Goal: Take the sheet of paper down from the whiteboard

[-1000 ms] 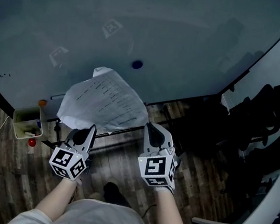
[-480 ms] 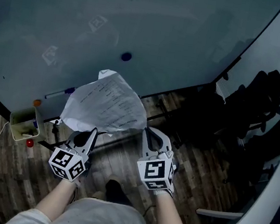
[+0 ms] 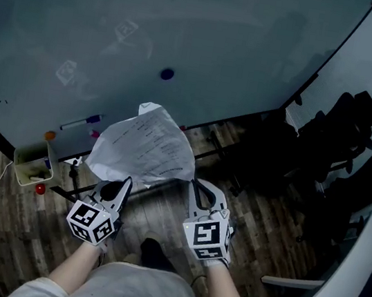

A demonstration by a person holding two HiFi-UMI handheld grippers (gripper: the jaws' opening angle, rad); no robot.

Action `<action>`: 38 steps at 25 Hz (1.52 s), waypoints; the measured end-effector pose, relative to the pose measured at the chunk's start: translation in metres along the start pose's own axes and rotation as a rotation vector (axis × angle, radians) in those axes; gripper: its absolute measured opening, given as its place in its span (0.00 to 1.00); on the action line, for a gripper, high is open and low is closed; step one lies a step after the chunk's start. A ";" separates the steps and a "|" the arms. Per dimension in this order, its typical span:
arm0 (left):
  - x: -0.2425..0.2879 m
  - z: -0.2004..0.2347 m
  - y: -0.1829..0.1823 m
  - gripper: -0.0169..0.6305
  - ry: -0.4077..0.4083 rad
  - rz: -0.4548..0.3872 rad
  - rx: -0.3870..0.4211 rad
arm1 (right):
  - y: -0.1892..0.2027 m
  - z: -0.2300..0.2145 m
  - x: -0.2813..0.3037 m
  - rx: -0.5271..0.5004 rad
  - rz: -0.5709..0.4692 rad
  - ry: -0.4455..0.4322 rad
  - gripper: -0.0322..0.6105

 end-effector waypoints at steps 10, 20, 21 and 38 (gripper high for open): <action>-0.012 0.001 0.020 0.05 -0.004 0.024 -0.026 | 0.017 0.016 -0.006 0.027 0.024 -0.034 0.09; -0.014 -0.003 0.032 0.05 0.036 0.064 -0.039 | 0.023 0.030 -0.008 0.043 0.043 -0.071 0.09; -0.015 -0.005 0.033 0.05 0.040 0.068 -0.041 | 0.024 0.032 -0.008 0.046 0.046 -0.076 0.09; -0.030 -0.007 0.066 0.05 0.054 0.129 -0.075 | 0.044 0.068 -0.011 0.059 0.097 -0.162 0.09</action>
Point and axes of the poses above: the fingertips, and each gripper's own axes: x forward along the fingers, z to its left, y out of its underside, the point moved 2 cm from there along -x, backward along the fingers, and after that the axes turned 15 degrees about z, right-handed, at the moved point
